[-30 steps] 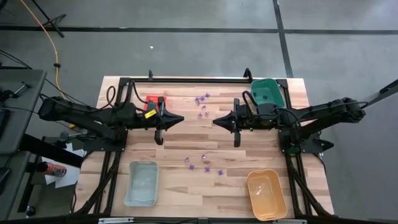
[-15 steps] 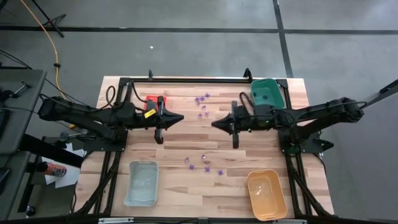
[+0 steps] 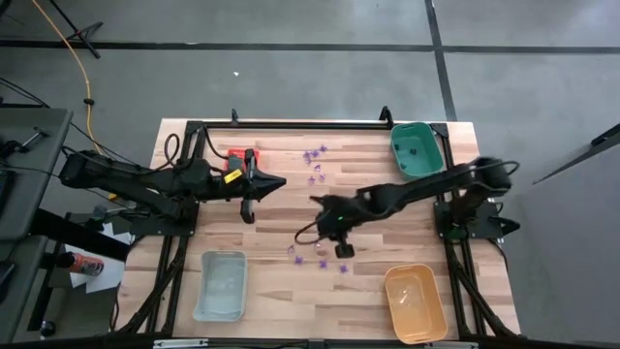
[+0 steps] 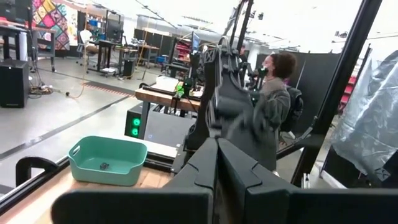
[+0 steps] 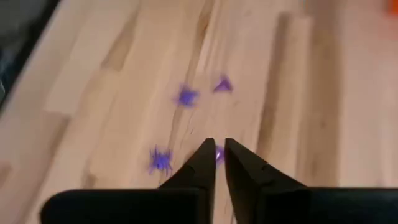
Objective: Sort Halloween decoration
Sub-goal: Put the violet hat toy into the gray bin
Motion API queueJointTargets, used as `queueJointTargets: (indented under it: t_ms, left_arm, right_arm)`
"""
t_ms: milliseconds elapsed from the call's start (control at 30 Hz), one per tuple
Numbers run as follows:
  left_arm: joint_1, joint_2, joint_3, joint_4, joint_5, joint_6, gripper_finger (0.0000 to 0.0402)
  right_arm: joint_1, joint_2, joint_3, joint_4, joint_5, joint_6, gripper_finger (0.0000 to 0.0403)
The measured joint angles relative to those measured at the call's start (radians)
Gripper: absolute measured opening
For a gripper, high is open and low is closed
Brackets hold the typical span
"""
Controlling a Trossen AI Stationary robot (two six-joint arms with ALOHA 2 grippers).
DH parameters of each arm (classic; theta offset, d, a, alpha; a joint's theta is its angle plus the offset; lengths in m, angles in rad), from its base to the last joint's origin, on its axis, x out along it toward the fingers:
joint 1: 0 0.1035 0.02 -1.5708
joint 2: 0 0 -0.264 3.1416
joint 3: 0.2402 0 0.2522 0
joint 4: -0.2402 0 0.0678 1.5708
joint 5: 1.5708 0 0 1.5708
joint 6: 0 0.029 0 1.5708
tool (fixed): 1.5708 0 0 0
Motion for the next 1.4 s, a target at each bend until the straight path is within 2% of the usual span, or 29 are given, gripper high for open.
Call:
queueJointTargets:
  t_ms: [267, 500, 1100, 1233, 1400]
  left_arm:
    - [0.000, 0.000, 0.000, 0.000, -0.013, -0.027, 0.0000]
    - [0.000, 0.000, 0.000, 0.000, -0.014, -0.027, 0.0000]
    - [0.000, 0.000, 0.000, -0.002, -0.014, -0.079, 0.0001]
    - [0.000, 0.000, 0.000, -0.002, -0.014, -0.079, 0.0001]
    - [0.000, 0.000, 0.000, -0.002, -0.014, -0.078, 0.0001]
  right_arm:
    - [0.000, 0.169, 0.053, -0.045, -0.010, -0.218, 0.0119]
    - [0.000, 0.241, 0.053, -0.025, 0.002, -0.291, 0.0137]
    - [-0.005, 0.307, 0.053, 0.058, 0.017, -0.321, 0.0132]
    - [-0.005, 0.307, 0.053, 0.071, 0.045, -0.318, 0.0100]
    - [-0.005, 0.306, 0.054, 0.072, 0.046, -0.296, 0.0038]
